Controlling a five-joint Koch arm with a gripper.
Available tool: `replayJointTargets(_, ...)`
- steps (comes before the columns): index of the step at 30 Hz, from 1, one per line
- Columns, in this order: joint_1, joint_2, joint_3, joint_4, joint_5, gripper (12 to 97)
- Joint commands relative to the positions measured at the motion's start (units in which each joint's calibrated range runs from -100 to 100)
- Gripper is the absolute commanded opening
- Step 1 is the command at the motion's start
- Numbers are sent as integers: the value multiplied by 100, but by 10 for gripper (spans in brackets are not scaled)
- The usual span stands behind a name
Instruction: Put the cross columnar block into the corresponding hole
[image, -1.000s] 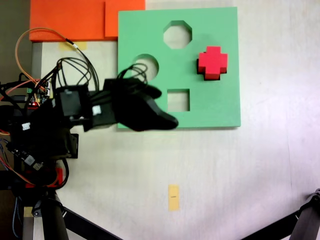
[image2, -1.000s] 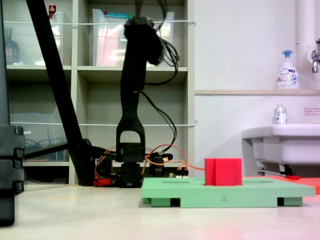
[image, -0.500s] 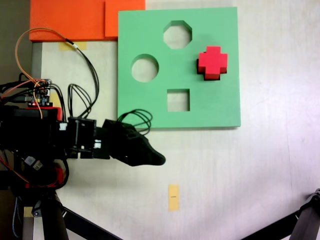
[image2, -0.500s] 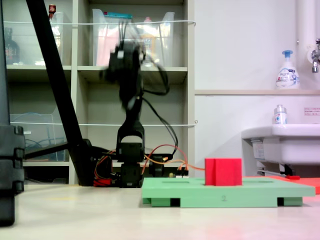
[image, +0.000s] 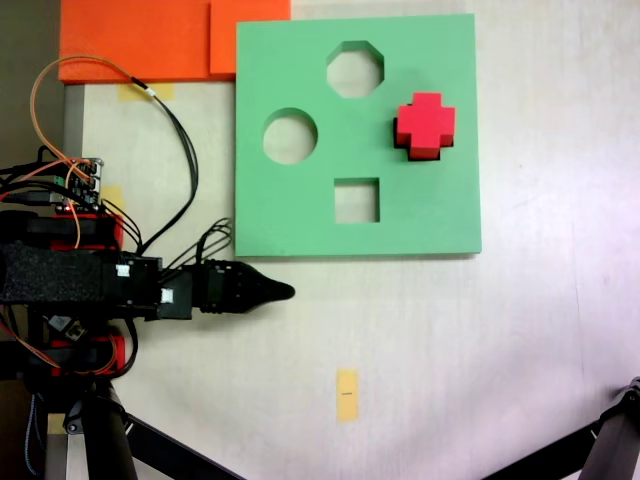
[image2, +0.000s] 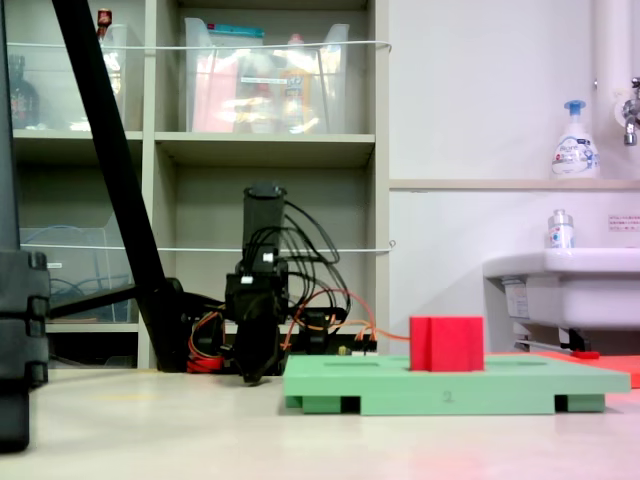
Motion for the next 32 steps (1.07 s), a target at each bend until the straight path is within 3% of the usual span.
replayJointTargets(1, 39, -68, -108, -245, -34, 521)
replayJointTargets(4, 34, -68, -108, -1275, -34, 518)
replayJointTargets(6, 20, -68, -108, -1295, -29, 487)
replayJointTargets(32, 24, -68, -108, -1266, -29, 491)
